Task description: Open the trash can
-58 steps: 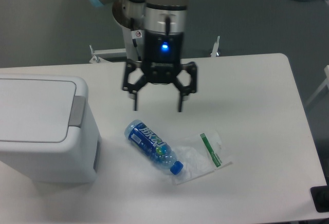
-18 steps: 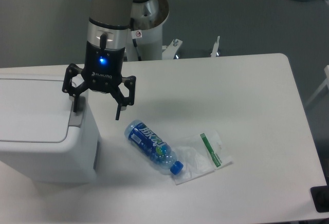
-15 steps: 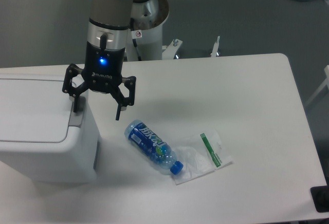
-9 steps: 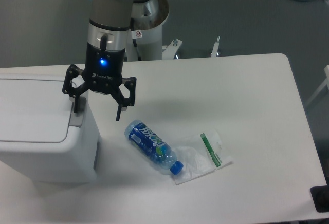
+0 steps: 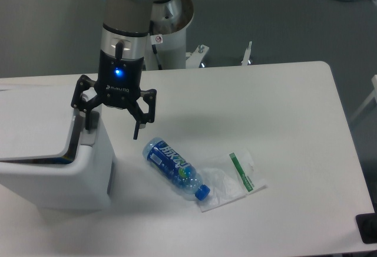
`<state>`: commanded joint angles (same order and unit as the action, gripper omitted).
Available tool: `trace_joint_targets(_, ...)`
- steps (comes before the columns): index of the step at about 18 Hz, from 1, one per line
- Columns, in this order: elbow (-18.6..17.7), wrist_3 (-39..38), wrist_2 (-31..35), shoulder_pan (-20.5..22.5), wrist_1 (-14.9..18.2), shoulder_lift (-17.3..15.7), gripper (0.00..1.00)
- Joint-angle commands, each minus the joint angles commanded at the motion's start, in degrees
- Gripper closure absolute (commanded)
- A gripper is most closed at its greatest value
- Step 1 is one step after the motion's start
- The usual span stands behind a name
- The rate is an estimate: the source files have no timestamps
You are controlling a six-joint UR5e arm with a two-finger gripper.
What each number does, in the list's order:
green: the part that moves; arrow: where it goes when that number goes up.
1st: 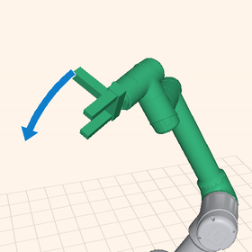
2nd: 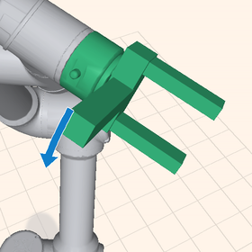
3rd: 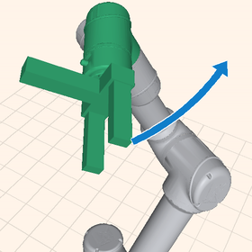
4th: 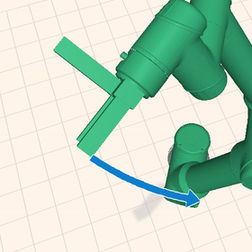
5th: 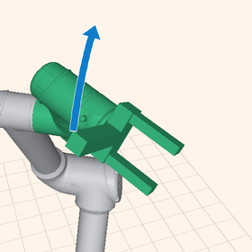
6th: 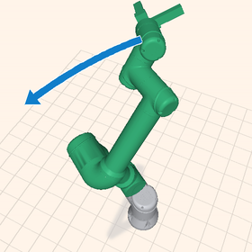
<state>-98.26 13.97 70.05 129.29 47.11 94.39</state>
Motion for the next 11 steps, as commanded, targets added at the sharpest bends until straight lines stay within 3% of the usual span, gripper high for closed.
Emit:
trace_joint_targets(6,2.90,-0.62,-0.44,1.40,0.09,-3.68,0.00)
trace_joint_targets(11,2.99,0.00,0.18,8.15,0.18,-6.68,0.00)
